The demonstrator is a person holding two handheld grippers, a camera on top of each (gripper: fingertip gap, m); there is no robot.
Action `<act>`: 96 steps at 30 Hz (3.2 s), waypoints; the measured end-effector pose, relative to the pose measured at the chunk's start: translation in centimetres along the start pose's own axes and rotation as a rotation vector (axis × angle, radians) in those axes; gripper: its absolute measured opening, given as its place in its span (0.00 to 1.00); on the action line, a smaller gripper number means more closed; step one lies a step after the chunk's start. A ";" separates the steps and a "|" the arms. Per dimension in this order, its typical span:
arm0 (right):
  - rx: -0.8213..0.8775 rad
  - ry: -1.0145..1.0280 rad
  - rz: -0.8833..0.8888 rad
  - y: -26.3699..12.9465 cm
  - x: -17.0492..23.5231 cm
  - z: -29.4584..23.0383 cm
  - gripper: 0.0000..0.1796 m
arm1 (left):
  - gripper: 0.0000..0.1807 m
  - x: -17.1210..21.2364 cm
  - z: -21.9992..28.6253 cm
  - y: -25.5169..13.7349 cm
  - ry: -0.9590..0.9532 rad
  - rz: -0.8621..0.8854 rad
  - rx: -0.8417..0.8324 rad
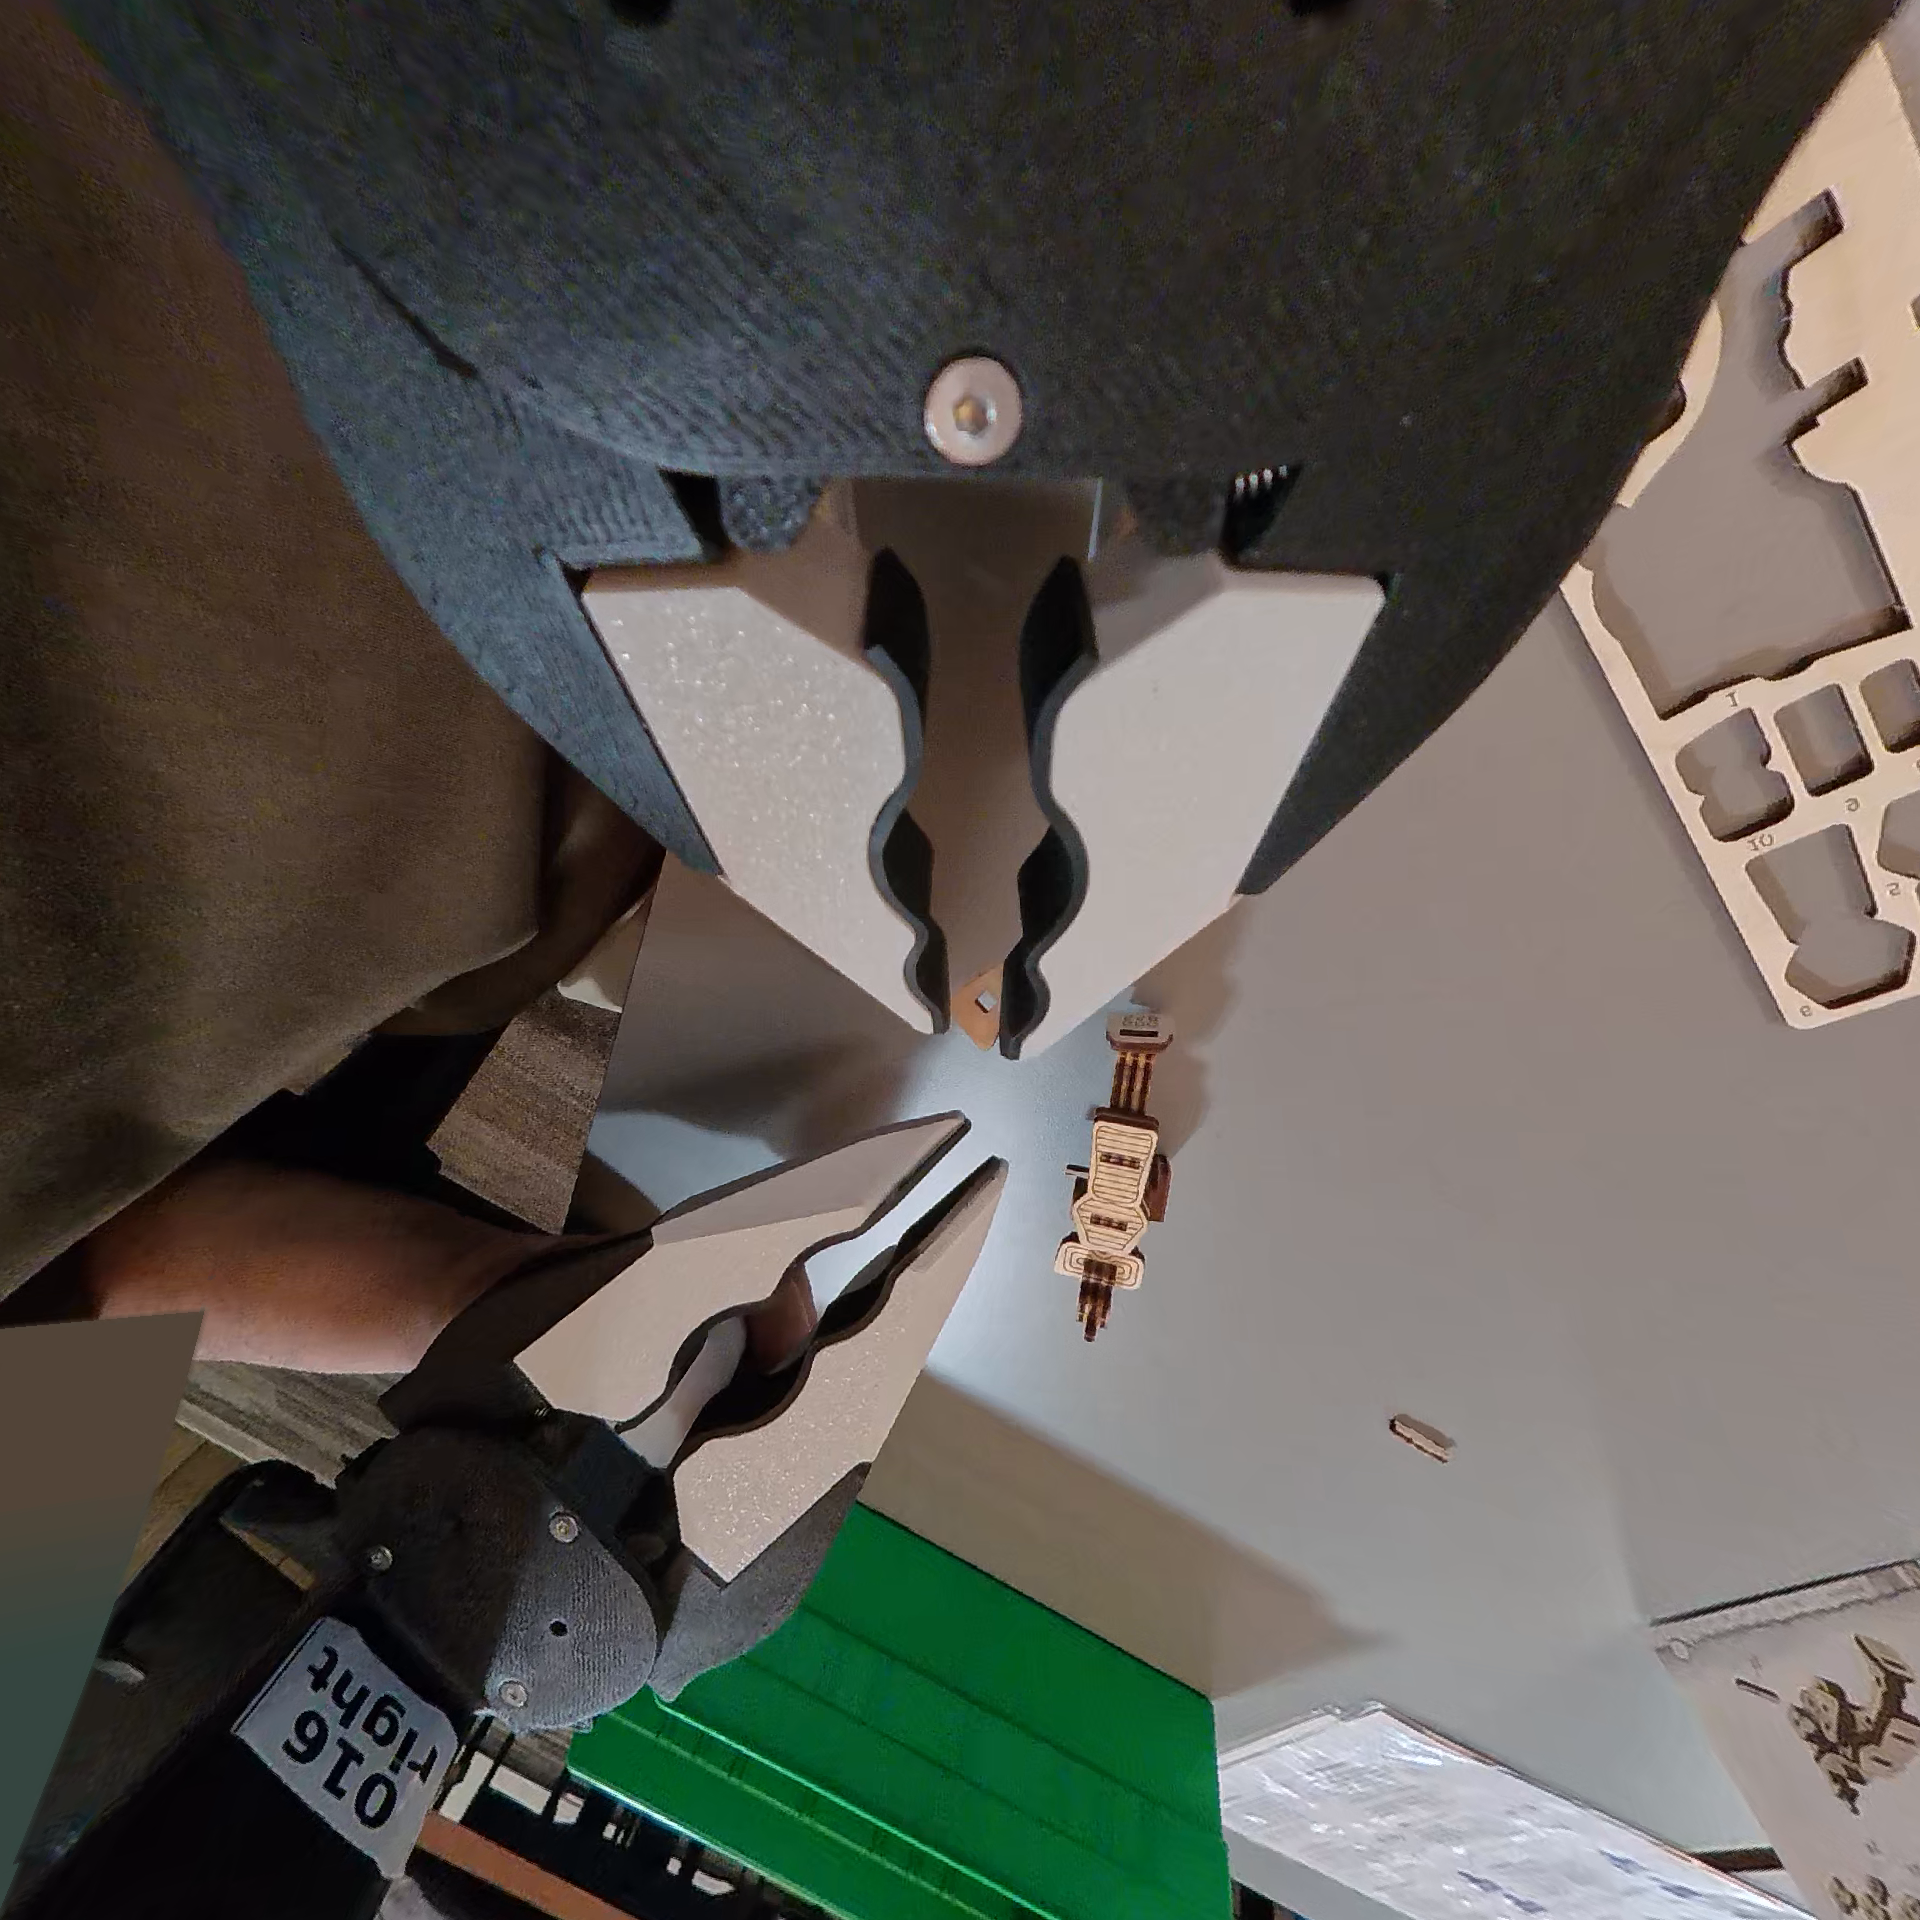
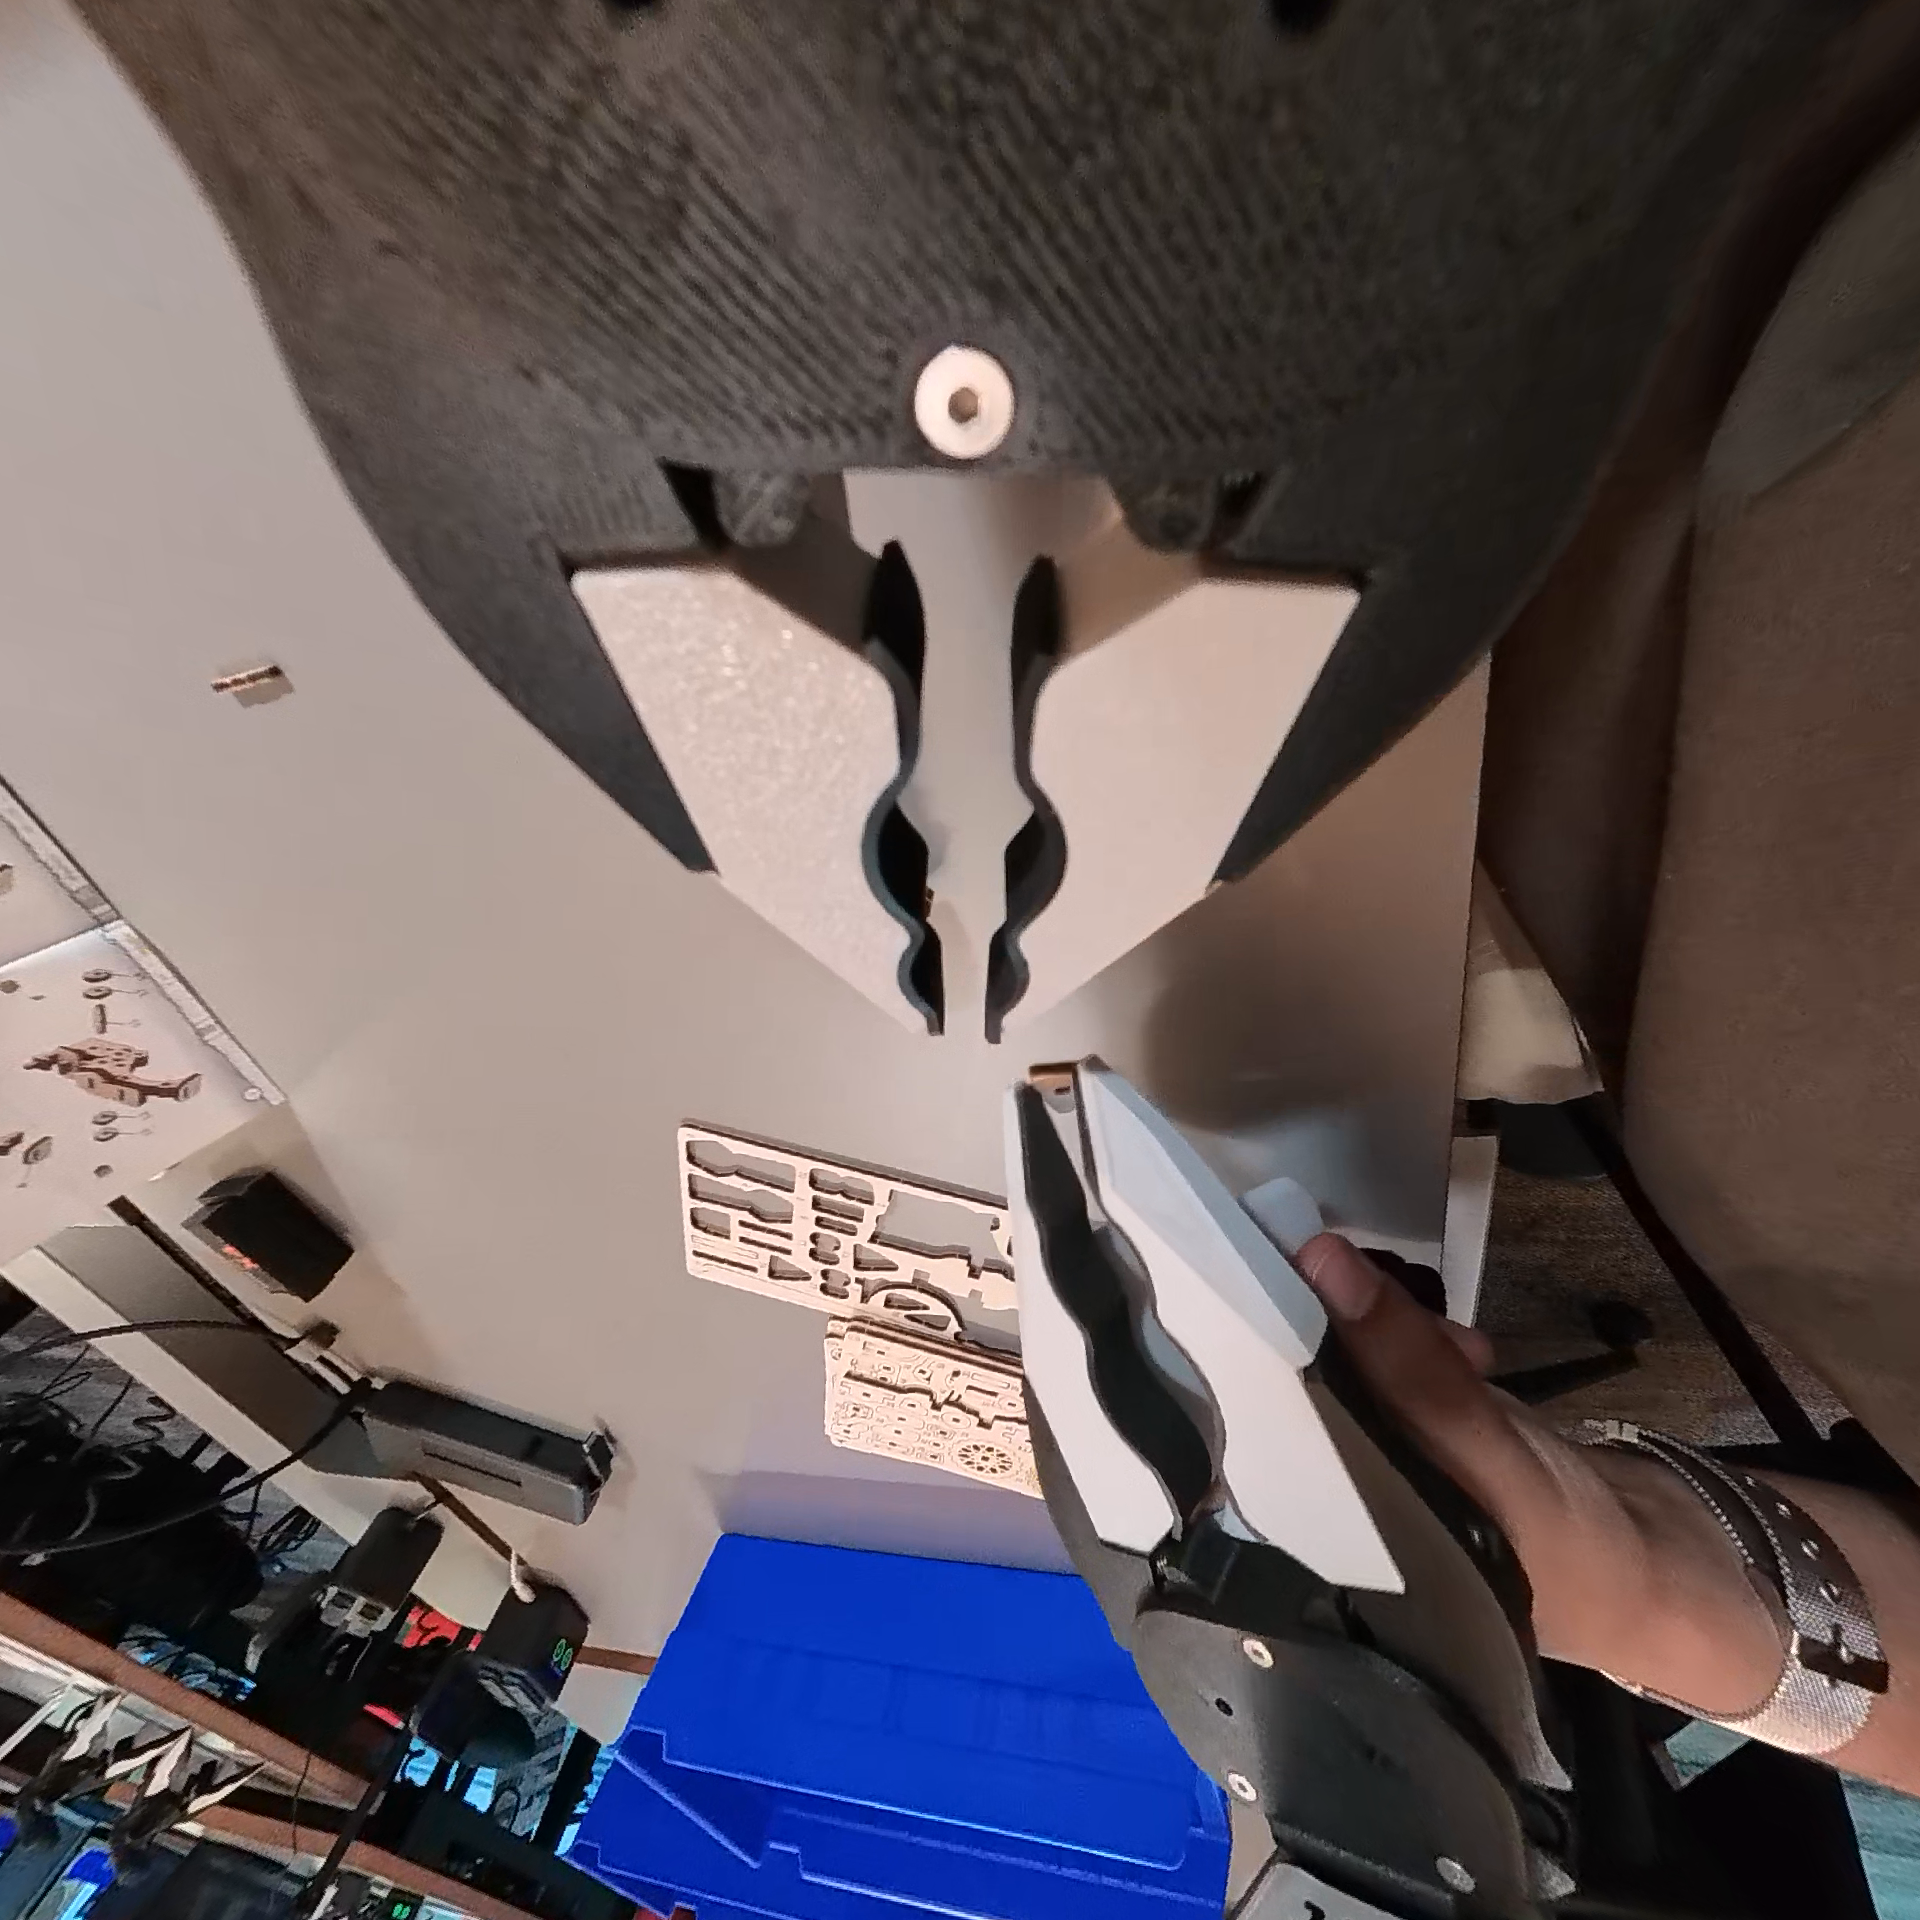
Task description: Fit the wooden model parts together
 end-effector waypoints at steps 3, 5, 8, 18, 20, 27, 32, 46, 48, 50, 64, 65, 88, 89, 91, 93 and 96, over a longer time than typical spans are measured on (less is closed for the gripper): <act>0.002 0.001 -0.003 0.0 0.0 0.0 0.03 | 0.04 -0.1 0.0 0.0 -0.005 0.007 0.004; 0.003 0.003 -0.004 0.0 0.1 0.1 0.03 | 0.04 -0.1 0.0 -0.1 -0.009 0.010 0.009; 0.001 0.005 -0.006 0.0 0.1 0.1 0.03 | 0.04 -0.2 0.0 -0.1 -0.012 0.018 0.014; -0.043 -0.057 0.015 0.2 -0.5 -1.1 0.06 | 0.04 -0.5 0.2 -0.2 -0.086 0.052 0.067; -0.043 -0.084 0.021 0.2 -0.7 -1.4 0.06 | 0.04 -0.6 0.2 -0.3 -0.116 0.062 0.090; -0.003 -0.217 0.051 0.0 -1.6 -2.1 0.10 | 0.04 -1.4 0.5 -0.8 -0.344 0.131 0.265; 0.027 -0.294 0.063 0.0 -2.0 -2.4 0.12 | 0.04 -1.0 0.8 -0.6 -0.457 0.104 0.356; 0.004 -0.252 0.060 0.0 -1.8 -2.4 0.08 | 0.04 -0.8 1.0 -0.3 -0.594 0.093 0.455; 0.004 -0.249 0.066 0.0 -1.9 -2.4 0.08 | 0.04 -0.8 1.0 -0.4 -0.608 0.098 0.465; 0.011 -0.261 0.064 0.0 -1.9 -2.3 0.08 | 0.04 -0.8 0.9 -0.4 -0.627 0.102 0.474; 0.030 -0.268 0.049 0.1 -1.8 -2.1 0.07 | 0.05 -0.8 0.3 -0.4 -0.710 0.123 0.495; 0.029 -0.264 0.049 0.1 -1.8 -2.1 0.07 | 0.05 -0.8 0.1 -0.4 -0.714 0.132 0.486; -0.034 0.002 0.201 -1.2 -2.6 -0.6 0.07 | 0.06 -0.6 0.1 -0.4 -0.769 0.123 0.545; -0.035 0.002 0.201 -1.2 -2.6 -0.6 0.07 | 0.06 -0.6 0.1 -0.4 -0.765 0.122 0.544; -0.038 0.003 0.200 -1.2 -2.6 -0.6 0.07 | 0.06 -0.7 0.0 -0.5 -0.742 0.133 0.531; -0.040 0.009 0.195 -1.1 -2.5 -0.6 0.07 | 0.04 -1.1 -0.3 -0.7 -0.670 0.170 0.467; -0.032 0.025 0.178 -1.0 -2.2 -0.4 0.06 | 0.05 -1.2 -0.7 -0.9 -0.521 0.186 0.343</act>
Point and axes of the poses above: each gripper's, where its closed fingertips meet, y out along the fingers, x out of its underside, z = x × y across the jaws, the point moved 4 cm from there along -y, back along the fingers, and after that the axes turned 6 degrees about -y, right-handed, at the moved point
